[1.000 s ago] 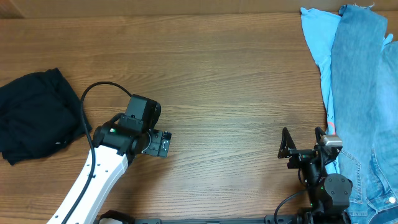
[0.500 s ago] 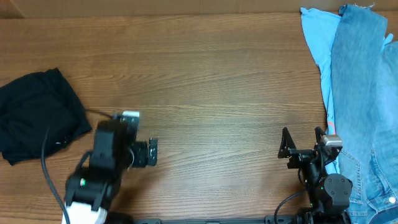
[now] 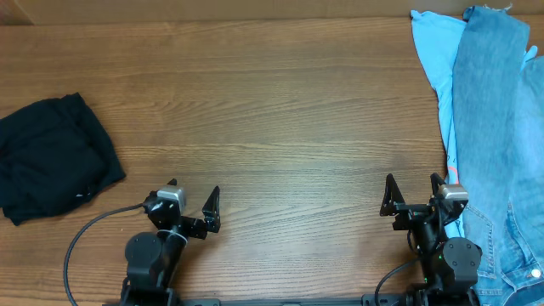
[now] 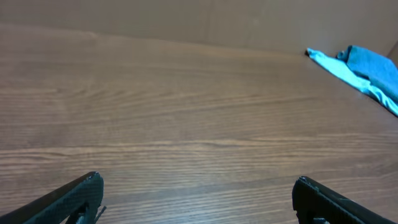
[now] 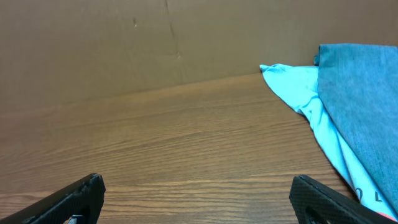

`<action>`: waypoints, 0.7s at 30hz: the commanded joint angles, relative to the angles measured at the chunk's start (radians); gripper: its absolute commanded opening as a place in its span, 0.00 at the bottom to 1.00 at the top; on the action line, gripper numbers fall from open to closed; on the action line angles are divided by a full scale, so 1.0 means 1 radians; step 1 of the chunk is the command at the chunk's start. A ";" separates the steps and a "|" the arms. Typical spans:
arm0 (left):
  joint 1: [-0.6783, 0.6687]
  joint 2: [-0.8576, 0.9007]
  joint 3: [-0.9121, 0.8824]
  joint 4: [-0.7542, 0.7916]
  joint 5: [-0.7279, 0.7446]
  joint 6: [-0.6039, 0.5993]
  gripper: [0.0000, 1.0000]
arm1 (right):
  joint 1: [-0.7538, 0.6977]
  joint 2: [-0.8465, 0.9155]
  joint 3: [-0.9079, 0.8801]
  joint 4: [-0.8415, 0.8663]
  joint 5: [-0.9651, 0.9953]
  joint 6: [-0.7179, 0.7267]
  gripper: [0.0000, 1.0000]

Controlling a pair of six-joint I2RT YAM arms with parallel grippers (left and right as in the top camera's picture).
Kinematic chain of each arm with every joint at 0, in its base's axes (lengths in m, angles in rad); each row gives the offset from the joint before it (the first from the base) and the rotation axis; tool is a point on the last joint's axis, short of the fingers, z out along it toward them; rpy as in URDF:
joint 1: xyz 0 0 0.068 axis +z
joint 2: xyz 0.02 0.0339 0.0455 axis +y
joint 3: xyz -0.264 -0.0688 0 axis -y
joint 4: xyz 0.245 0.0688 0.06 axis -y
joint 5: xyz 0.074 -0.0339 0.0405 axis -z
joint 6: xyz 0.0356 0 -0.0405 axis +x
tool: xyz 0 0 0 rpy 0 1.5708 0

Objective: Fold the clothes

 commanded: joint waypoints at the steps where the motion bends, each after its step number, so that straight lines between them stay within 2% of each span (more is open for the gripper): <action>1: 0.006 -0.121 -0.007 0.023 -0.163 -0.002 1.00 | 0.007 -0.010 -0.002 0.008 0.002 -0.004 1.00; 4: 0.006 -0.215 -0.007 -0.037 -0.237 -0.002 1.00 | 0.007 -0.010 -0.002 0.008 0.002 -0.004 1.00; 21: 0.006 -0.214 -0.007 -0.058 -0.208 -0.002 1.00 | 0.007 -0.010 -0.002 0.008 0.002 -0.004 1.00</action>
